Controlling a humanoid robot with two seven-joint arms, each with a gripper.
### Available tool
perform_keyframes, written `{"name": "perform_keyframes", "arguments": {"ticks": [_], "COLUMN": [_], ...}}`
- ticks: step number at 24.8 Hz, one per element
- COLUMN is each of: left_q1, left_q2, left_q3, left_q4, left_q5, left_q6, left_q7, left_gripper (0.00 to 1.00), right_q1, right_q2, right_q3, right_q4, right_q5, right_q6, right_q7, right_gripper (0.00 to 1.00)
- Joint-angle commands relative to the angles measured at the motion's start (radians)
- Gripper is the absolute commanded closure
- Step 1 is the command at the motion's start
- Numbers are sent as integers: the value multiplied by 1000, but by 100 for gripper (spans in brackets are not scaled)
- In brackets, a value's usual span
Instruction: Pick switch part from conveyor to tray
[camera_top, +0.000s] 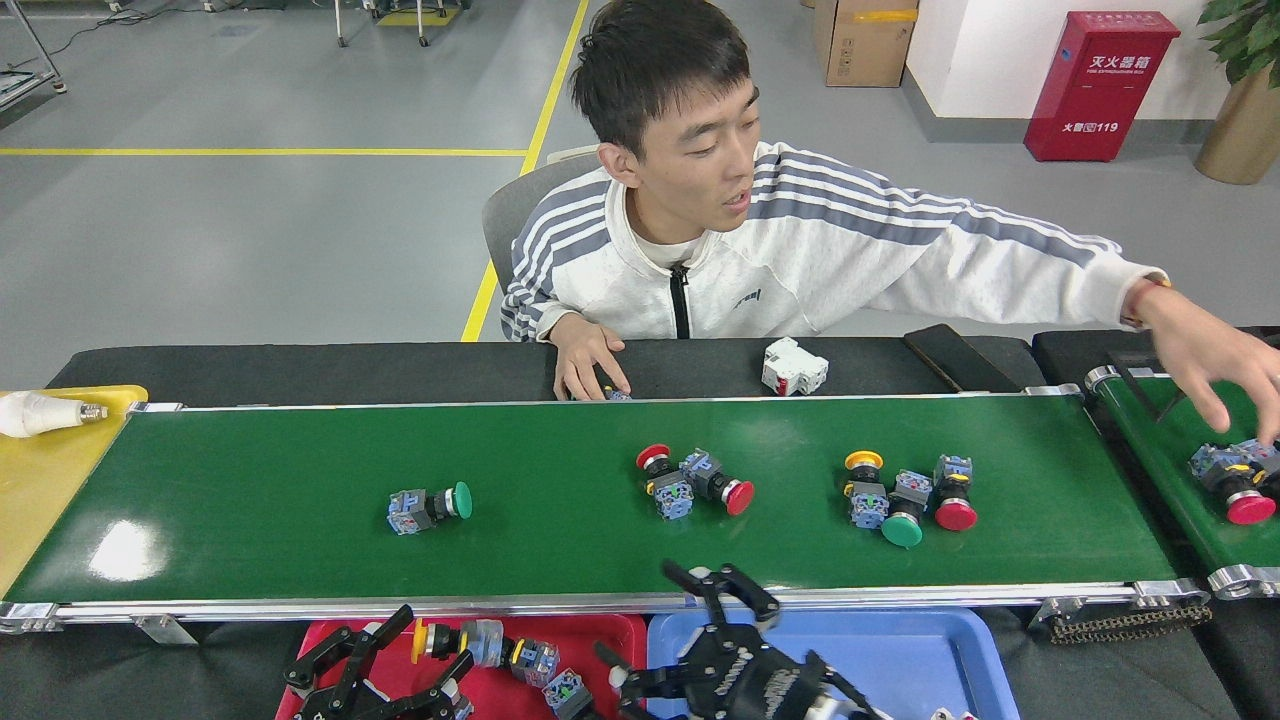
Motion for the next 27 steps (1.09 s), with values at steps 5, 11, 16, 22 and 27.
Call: {"name": "perform_keyframes", "arguments": {"ticks": [5, 11, 16, 22, 27], "left_q1": [2, 2, -24, -147, -285], "left_q2": [-35, -30, -25, 19, 110], "left_q3": [163, 218, 217, 212, 191], "left_q4": [-15, 29, 46, 175, 336], "left_q5": [12, 12, 7, -2, 1], "left_q6": [109, 184, 187, 265, 256], "left_q7": [9, 7, 1, -3, -62], "left_gripper": [0, 0, 0, 0, 0], "right_q1": [86, 47, -68, -126, -192], "right_q2": [69, 57, 72, 84, 104], "right_q3": [-107, -103, -29, 18, 54], "right_q4": [-26, -6, 124, 199, 275], "right_q5": [2, 59, 107, 108, 107], "right_q6": [464, 529, 554, 553, 553], "right_q7": [-151, -122, -38, -30, -24], "right_gripper": [10, 10, 4, 2, 2]}}
